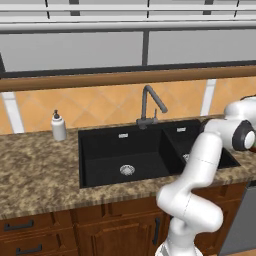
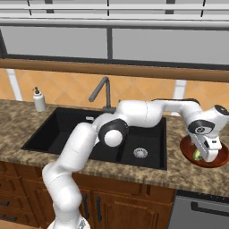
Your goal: Pick the corn from the sink and place it in the bowl. Then pick the bowl and place it in the microwave. Then close the microwave door and press the start button.
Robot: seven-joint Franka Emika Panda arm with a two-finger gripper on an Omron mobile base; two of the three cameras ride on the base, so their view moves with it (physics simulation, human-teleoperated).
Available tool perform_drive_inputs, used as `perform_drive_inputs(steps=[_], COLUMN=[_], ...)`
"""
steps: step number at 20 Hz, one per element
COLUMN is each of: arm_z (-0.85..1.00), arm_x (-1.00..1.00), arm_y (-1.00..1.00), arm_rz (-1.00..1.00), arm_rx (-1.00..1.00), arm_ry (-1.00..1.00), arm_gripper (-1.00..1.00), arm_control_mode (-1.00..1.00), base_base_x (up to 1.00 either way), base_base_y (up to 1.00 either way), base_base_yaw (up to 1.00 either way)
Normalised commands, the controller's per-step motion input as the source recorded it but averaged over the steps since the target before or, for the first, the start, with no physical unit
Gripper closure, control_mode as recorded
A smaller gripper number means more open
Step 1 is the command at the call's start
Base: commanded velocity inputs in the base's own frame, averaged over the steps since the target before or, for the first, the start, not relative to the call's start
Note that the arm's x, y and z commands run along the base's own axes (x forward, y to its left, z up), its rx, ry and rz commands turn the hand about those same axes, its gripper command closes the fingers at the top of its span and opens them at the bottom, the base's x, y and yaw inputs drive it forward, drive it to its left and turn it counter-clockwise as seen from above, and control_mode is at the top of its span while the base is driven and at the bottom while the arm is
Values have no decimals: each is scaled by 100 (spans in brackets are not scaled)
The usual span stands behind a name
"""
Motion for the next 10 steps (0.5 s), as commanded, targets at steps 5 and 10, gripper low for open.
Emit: perform_drive_inputs(steps=[5, 10], arm_z=[7, 0], arm_x=[-32, -40], arm_y=[-25, -63], arm_rz=[-33, -20], arm_rx=[1, 7], arm_ry=[4, 0], arm_gripper=[-100, -100], arm_control_mode=[-100, -100], base_base_x=[0, 0], base_base_y=[0, 0], base_base_yaw=[0, 0])
